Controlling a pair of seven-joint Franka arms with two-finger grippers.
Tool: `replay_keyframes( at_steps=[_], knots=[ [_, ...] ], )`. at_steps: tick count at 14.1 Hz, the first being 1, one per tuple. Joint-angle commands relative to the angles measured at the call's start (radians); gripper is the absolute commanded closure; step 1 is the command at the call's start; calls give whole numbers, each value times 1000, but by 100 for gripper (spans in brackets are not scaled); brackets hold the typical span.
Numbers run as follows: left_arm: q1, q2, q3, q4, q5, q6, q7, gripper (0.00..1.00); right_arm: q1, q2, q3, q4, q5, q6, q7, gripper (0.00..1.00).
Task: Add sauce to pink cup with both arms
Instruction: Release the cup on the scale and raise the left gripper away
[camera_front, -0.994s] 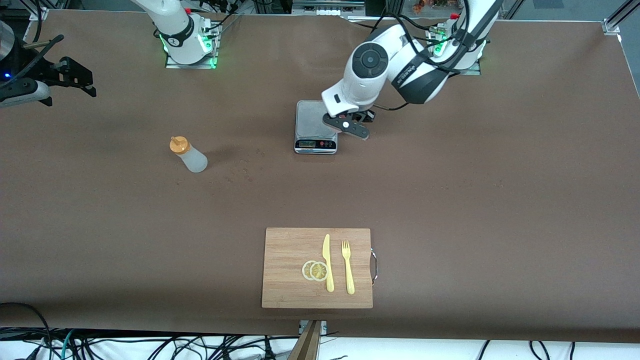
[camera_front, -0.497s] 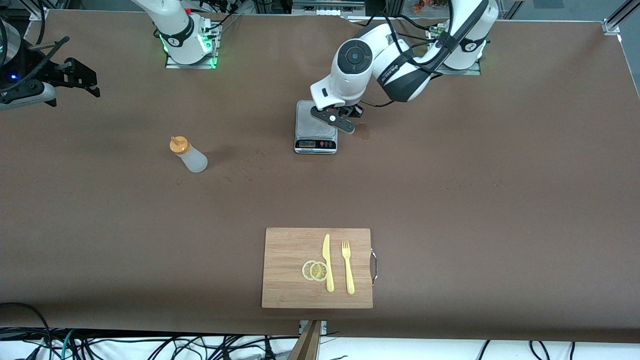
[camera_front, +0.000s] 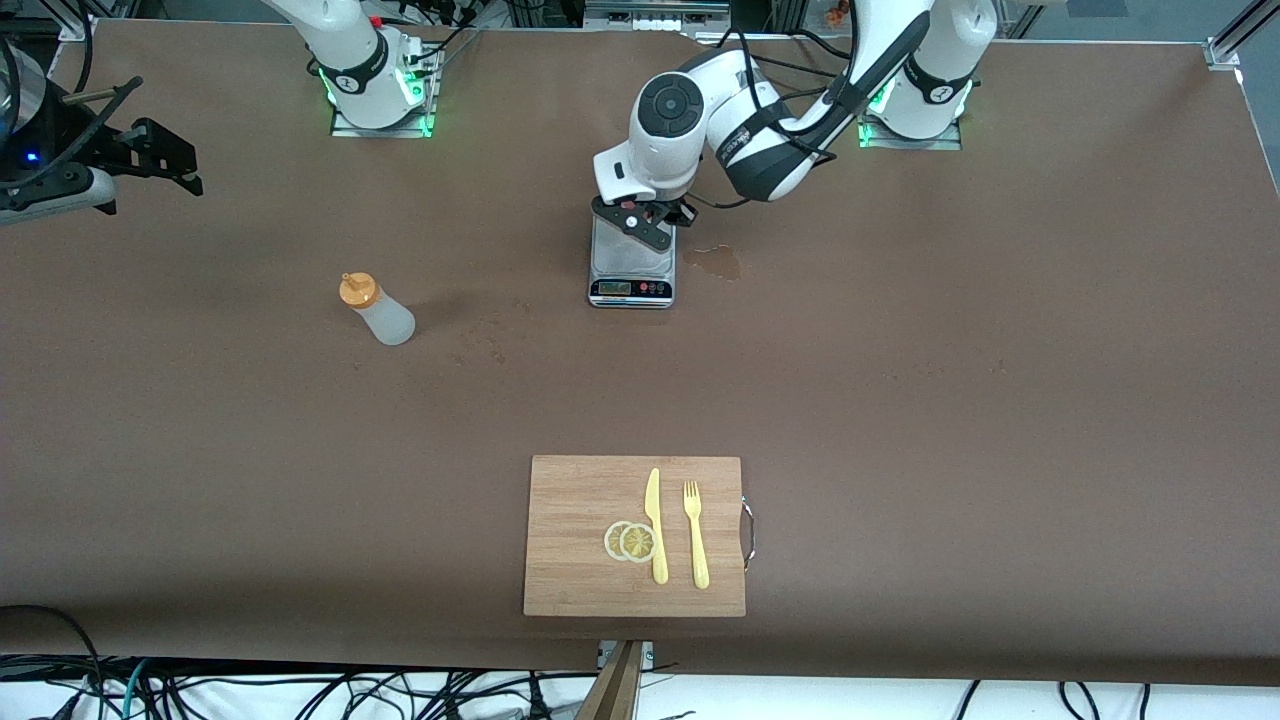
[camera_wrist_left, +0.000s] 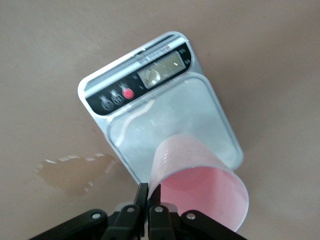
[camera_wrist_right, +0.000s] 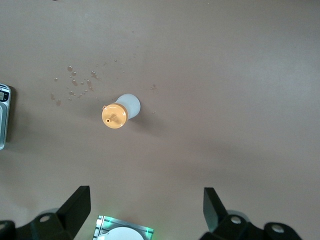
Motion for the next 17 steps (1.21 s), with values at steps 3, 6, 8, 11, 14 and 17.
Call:
replay_keyframes(
  at_steps=[3, 6, 8, 11, 14, 17],
  knots=[
    [-13, 47, 6, 28, 74, 20, -115, 0, -3, -6, 5, -3, -8, 16, -3, 0],
    [-4, 17, 5, 35, 74, 11, -105, 0, -4, -8, 0, -5, 4, 19, -43, 0],
    [4, -31, 2, 36, 74, -13, -106, 0, -9, -9, -8, -7, 30, 19, -116, 0],
    [27, -129, -1, 100, 74, -185, -105, 0, -10, -15, -26, -13, 78, 10, -228, 0],
    [77, -181, 6, 261, 54, -441, -97, 0, -12, -18, -69, -13, 117, -1, -404, 0],
    [111, -314, 108, 266, 48, -468, -89, 0, -27, -12, -133, -39, 205, -7, -654, 0]
  ],
)
